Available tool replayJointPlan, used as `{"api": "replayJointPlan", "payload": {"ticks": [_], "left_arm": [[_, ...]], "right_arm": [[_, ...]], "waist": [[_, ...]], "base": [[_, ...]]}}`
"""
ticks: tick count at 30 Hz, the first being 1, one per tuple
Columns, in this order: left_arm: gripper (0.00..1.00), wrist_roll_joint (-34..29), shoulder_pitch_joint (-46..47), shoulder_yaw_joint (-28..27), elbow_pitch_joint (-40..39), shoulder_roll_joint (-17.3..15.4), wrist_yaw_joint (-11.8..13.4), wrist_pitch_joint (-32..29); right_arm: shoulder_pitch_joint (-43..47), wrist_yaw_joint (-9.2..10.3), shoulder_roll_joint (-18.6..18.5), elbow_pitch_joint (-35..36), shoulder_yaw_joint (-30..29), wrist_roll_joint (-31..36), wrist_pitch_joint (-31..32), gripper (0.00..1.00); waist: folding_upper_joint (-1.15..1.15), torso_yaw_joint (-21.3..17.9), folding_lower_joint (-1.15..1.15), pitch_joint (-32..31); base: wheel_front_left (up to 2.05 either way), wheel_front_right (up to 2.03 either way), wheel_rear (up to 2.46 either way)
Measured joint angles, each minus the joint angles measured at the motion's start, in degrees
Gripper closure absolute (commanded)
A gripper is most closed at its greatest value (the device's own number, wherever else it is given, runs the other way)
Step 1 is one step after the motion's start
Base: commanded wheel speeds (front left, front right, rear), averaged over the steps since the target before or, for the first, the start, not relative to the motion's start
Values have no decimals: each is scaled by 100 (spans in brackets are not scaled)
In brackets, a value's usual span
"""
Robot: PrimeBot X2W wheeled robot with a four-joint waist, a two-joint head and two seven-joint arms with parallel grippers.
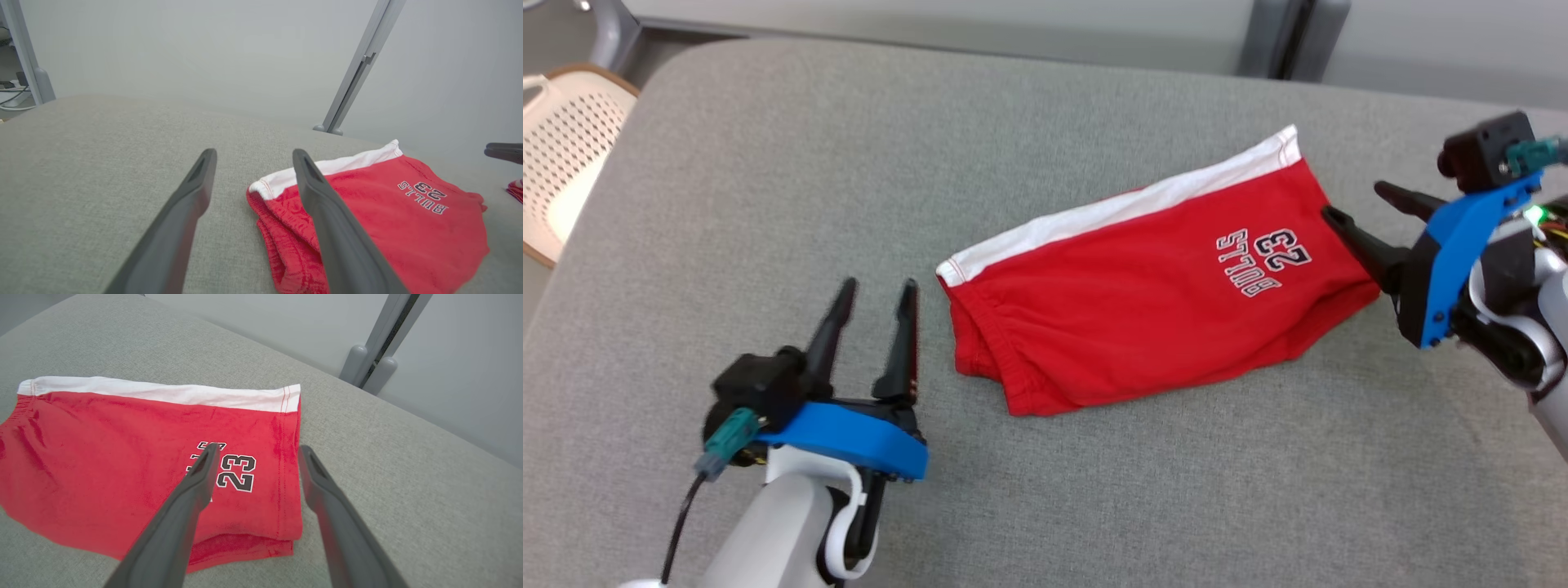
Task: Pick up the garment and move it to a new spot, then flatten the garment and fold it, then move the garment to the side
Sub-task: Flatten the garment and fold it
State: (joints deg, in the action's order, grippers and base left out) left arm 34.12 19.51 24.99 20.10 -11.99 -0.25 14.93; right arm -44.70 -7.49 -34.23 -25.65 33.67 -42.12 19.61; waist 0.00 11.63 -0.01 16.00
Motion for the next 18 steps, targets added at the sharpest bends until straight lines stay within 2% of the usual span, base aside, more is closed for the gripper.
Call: {"api": "replayJointPlan", "payload": {"ticks": [5,10,18], "left_arm": [[0,-536,-476,-700,-614,125,9,5],[0,-1061,-687,-1114,-643,215,-235,7],[0,-1456,-654,-1401,-531,381,-573,7]], "right_arm": [[373,0,34,-201,-259,182,-423,0],[587,0,223,-460,-561,435,-656,0],[496,0,701,-1050,-1238,762,-842,0]], "waist": [[0,45,0,-300],[0,132,0,-330],[0,201,1,-61]], "base": [[0,0,0],[0,0,0],[0,0,0]]}}
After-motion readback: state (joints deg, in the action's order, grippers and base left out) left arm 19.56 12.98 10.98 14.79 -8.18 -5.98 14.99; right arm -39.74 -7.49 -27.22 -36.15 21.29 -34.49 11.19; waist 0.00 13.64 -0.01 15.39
